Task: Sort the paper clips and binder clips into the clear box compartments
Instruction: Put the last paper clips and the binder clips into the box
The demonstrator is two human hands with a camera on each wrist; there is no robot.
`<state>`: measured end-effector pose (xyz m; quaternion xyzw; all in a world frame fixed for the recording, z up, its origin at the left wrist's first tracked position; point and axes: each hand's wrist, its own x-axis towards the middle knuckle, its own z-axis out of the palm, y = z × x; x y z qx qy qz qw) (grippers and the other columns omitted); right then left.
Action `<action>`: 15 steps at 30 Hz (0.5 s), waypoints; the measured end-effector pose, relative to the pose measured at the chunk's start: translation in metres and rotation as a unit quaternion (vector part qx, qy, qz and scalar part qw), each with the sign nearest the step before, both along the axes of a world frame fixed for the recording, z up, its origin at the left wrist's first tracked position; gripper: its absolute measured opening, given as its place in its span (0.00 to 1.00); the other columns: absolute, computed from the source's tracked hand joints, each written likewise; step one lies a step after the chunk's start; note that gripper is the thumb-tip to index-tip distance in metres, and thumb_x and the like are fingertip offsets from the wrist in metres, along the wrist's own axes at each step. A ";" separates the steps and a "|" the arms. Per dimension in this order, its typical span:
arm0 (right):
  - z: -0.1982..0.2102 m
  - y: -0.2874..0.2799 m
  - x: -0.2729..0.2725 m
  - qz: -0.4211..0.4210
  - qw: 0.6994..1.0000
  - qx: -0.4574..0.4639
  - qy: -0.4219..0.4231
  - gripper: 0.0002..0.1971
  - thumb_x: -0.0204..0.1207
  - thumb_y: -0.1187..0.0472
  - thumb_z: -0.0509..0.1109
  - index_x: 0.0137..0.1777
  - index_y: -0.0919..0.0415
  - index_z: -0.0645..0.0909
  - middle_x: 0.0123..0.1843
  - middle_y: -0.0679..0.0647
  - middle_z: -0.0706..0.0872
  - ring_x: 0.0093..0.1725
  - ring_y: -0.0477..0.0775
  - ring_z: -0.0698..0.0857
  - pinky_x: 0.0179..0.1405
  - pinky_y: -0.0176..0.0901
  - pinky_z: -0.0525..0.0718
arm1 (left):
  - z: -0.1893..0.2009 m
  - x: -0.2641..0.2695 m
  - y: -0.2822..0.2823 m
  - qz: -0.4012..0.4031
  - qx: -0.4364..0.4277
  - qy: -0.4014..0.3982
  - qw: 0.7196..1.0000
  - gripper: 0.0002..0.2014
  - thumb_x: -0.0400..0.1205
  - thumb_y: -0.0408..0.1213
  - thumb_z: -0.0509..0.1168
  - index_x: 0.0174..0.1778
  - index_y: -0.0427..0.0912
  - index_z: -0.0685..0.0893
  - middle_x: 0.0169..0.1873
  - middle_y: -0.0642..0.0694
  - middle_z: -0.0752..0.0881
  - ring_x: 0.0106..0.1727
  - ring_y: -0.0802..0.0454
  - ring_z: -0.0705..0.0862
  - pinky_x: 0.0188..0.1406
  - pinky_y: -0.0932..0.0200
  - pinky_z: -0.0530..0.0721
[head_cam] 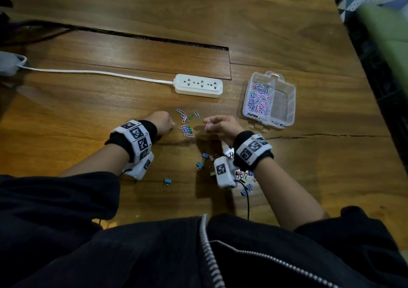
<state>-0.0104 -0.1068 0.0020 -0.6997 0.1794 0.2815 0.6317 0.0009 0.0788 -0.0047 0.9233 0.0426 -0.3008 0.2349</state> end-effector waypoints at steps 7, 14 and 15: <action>0.004 -0.006 0.014 -0.147 0.974 0.171 0.037 0.11 0.72 0.70 0.51 0.34 0.65 0.74 0.32 0.54 0.72 0.28 0.48 0.69 0.22 0.33 0.68 | -0.003 0.017 0.003 0.365 -0.586 0.101 0.716 0.09 0.83 0.31 0.51 0.39 0.39 0.73 0.37 0.43 0.79 0.32 0.54 0.79 0.30 0.65 0.79; -0.003 0.010 0.027 -0.081 0.995 0.024 0.054 0.15 0.79 0.60 0.61 0.30 0.59 0.71 0.27 0.51 0.70 0.21 0.45 0.69 0.19 0.32 0.67 | -0.010 0.033 -0.016 0.222 -0.256 -0.022 0.941 0.08 0.76 0.39 0.69 0.36 0.44 0.75 0.30 0.52 0.76 0.32 0.55 0.73 0.30 0.62 0.72; -0.005 0.015 0.029 -0.043 0.998 -0.036 0.030 0.13 0.78 0.62 0.64 0.31 0.58 0.72 0.28 0.51 0.71 0.24 0.46 0.70 0.21 0.32 0.67 | -0.013 0.032 -0.019 0.162 -0.162 -0.048 0.972 0.11 0.73 0.41 0.72 0.42 0.43 0.76 0.35 0.51 0.77 0.38 0.54 0.76 0.36 0.60 0.74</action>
